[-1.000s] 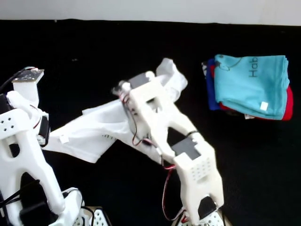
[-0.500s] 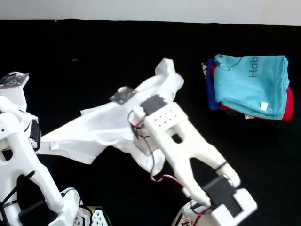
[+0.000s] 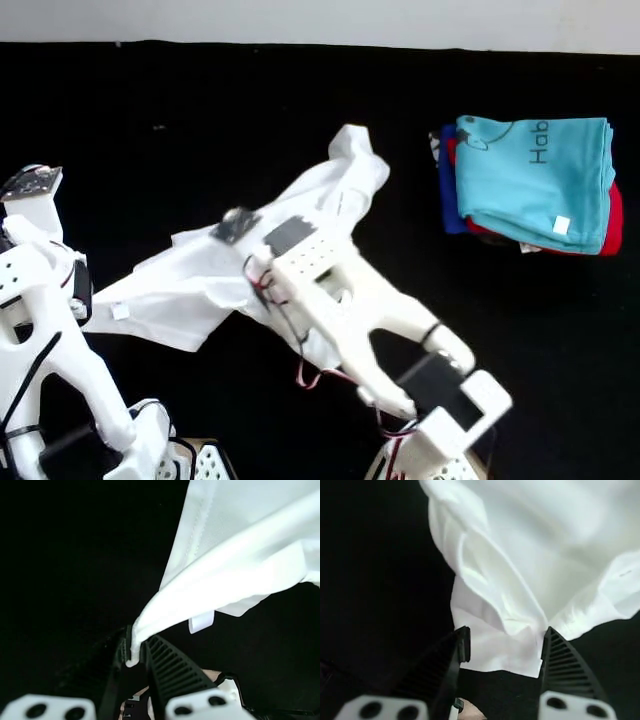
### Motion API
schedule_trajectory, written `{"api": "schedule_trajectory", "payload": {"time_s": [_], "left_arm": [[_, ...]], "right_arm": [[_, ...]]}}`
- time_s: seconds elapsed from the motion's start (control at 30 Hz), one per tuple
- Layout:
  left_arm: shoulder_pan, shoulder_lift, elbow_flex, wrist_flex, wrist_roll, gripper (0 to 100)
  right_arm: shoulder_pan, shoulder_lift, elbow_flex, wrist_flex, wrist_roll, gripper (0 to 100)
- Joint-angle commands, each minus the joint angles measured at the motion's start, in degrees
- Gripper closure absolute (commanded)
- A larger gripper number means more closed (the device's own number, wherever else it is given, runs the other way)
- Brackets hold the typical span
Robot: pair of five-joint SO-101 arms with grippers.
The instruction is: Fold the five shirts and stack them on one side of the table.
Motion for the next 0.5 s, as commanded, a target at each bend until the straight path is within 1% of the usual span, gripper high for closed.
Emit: {"api": "schedule_trajectory", "payload": {"time_s": [0.0,0.2,0.27,0.37,0.43,0.47], "left_arm": [[0.0,-0.3,-0.6,-0.7,-0.4,99],[0.0,-0.3,-0.6,-0.5,-0.4,99],[0.0,-0.3,-0.6,-0.5,-0.4,99],[0.0,-0.3,-0.3,-0.5,-0.4,99],[0.0,-0.3,-0.1,-0.4,-0.4,99],[0.0,-0.3,-0.1,-0.4,-0.4,99]], "right_arm": [[-0.7,2.7,-0.6,-2.0,-0.2,76.8],[-0.7,8.0,-0.5,-2.3,-0.1,77.3],[-0.7,8.0,-0.5,-2.1,-0.4,83.6],[-0.3,5.4,-0.4,-2.0,-0.5,99.7],[1.4,2.2,0.0,-1.8,-0.7,97.6],[2.8,0.3,0.0,-1.1,-1.3,98.2]]}}
